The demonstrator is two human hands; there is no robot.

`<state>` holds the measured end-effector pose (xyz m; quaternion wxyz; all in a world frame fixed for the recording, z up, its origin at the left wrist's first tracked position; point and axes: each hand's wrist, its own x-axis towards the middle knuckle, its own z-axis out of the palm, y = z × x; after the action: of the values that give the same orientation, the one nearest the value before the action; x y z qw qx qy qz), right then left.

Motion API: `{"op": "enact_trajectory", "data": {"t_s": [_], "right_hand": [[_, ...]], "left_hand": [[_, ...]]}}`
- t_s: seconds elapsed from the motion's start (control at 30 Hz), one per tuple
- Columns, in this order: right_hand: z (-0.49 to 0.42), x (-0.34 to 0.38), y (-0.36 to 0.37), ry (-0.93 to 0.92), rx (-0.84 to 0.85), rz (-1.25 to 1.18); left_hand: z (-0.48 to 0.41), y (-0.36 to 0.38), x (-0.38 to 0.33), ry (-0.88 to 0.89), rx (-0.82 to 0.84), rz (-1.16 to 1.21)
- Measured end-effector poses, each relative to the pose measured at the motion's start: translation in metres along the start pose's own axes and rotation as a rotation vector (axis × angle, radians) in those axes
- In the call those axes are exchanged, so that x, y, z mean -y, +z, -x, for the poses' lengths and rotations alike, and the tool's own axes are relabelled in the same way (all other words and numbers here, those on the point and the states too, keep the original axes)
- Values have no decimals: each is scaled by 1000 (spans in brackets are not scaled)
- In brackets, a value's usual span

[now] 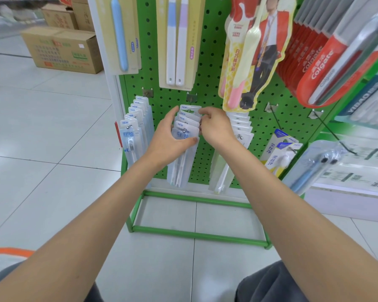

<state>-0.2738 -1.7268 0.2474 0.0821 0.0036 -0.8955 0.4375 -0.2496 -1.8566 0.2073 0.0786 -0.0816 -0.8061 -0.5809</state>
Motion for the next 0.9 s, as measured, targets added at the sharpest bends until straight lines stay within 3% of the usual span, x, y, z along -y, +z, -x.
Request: {"op": "enact_trajectory", "data": {"t_s": [0.37, 0.63, 0.9], "right_hand": [[-28, 18, 1, 229, 97, -61], [-30, 12, 6, 219, 84, 44], [-12, 11, 5, 168, -10, -101]], "left_hand": [[-3, -3, 0, 16, 63, -21], [-6, -4, -3, 19, 71, -34], [-7, -4, -1, 55, 68, -96]]}}
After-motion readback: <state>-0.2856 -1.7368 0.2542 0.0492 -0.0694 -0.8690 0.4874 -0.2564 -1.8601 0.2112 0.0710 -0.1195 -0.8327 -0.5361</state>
